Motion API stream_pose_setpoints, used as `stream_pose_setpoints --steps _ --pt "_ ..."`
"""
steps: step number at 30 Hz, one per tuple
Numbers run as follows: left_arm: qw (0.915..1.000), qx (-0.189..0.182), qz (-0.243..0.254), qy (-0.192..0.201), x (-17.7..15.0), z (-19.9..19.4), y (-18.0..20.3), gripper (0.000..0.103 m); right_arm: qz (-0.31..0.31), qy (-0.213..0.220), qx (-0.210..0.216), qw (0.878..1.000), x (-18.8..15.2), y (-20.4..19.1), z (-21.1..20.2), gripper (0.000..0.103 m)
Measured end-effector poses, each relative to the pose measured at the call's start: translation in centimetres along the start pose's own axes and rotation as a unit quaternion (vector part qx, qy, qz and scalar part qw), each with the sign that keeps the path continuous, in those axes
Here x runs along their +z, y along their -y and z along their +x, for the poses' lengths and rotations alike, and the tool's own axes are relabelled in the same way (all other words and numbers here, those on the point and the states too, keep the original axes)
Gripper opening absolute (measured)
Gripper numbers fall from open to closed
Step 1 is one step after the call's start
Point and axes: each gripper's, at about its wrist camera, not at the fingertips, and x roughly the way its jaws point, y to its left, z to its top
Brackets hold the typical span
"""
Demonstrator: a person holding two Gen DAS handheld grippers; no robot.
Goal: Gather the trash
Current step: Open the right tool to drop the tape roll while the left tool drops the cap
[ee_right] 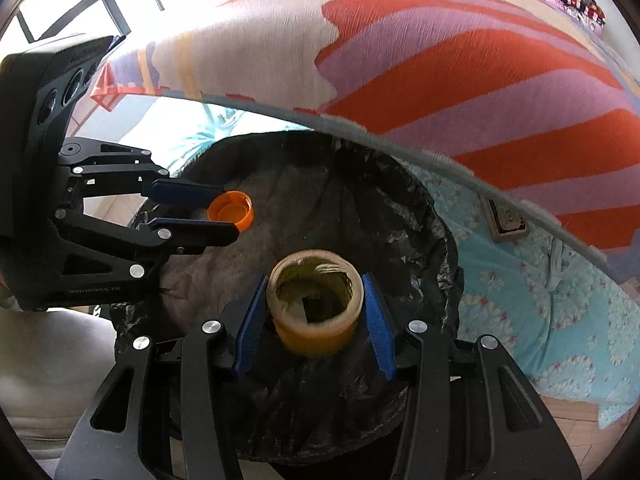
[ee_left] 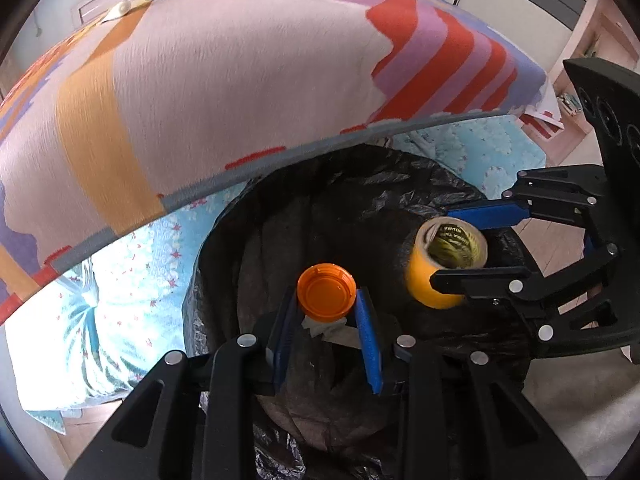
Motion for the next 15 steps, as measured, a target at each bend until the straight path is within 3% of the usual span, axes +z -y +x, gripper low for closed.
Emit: stream_pose_setpoints --steps 1,3,4,5,15 --pt "1.0 0.001 0.0 -0.003 -0.1 0.0 -0.1 0.029 0.001 -0.002 -0.001 1.0 0.0 -0.1 0.1 0.048" --pt "1.0 -0.004 0.0 -0.002 -0.1 0.0 0.1 0.038 0.002 0.002 0.002 1.0 0.1 -0.1 0.0 0.054" --pt "1.0 -0.001 0.0 -0.002 0.0 0.0 0.2 0.056 0.002 0.005 0.003 1.0 0.3 0.0 -0.1 0.061" --pt "1.0 0.002 -0.001 0.0 0.0 0.0 0.2 0.063 0.001 0.008 0.002 1.0 0.5 0.1 -0.5 0.062" --pt "0.9998 -0.004 -0.004 0.019 0.1 -1.8 -0.4 0.063 -0.002 0.022 0.003 1.0 0.6 0.1 -2.1 0.062"
